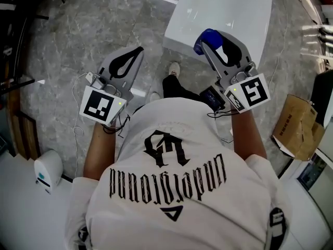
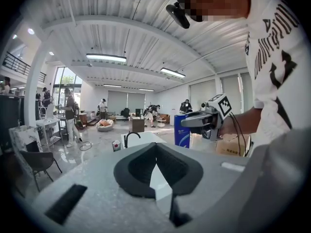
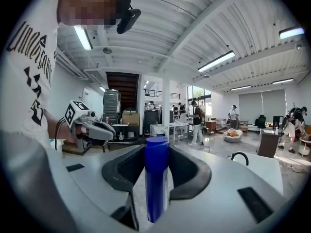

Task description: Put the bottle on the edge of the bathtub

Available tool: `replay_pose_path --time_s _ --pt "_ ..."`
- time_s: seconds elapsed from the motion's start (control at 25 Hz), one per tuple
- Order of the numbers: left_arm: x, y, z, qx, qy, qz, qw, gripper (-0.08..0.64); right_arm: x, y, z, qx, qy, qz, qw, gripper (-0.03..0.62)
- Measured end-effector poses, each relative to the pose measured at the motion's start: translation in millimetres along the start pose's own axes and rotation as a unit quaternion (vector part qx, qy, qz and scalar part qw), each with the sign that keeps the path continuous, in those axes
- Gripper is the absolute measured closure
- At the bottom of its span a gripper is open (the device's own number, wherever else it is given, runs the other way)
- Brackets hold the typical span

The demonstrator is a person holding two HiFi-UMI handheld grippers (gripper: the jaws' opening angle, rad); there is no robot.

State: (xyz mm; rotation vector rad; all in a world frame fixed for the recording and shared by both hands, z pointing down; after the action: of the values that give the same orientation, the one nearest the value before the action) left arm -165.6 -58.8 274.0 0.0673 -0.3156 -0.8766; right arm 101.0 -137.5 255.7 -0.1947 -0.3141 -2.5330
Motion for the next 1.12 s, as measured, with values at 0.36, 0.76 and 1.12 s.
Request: replay_pose_path --time_s 0.36,0.76,1.12 --pt "59.2 -31.1 3.7 -0.007 -0.026 -0.006 0.9996 0.545 49.8 67.0 4.7 0.010 -0.028 -0.027 0.999 0.439" --pt "106.7 -47.2 15.5 -0.022 -0.053 -0.026 0.9980 0.545 89.3 121.3 23.8 -0.004 -0.066 -0.061 0.996 0.439" --pt "133.4 -63.0 36.8 -0.014 -0.059 -0.016 0.9980 0.545 127.4 155.9 49.7 0.024 -0.083 -0.056 0.995 0.439"
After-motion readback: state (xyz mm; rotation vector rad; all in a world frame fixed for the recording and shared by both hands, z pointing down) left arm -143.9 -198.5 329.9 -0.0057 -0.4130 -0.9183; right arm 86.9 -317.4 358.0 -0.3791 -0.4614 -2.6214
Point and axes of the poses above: the fingertips, and each gripper's own axes: x forward along the fingers, y to its right, z out of its underside, the point moved 9 cm from there along -x, backward along the fingers, and after that the axes turned 13 degrees about x, right-handed, at the moved point
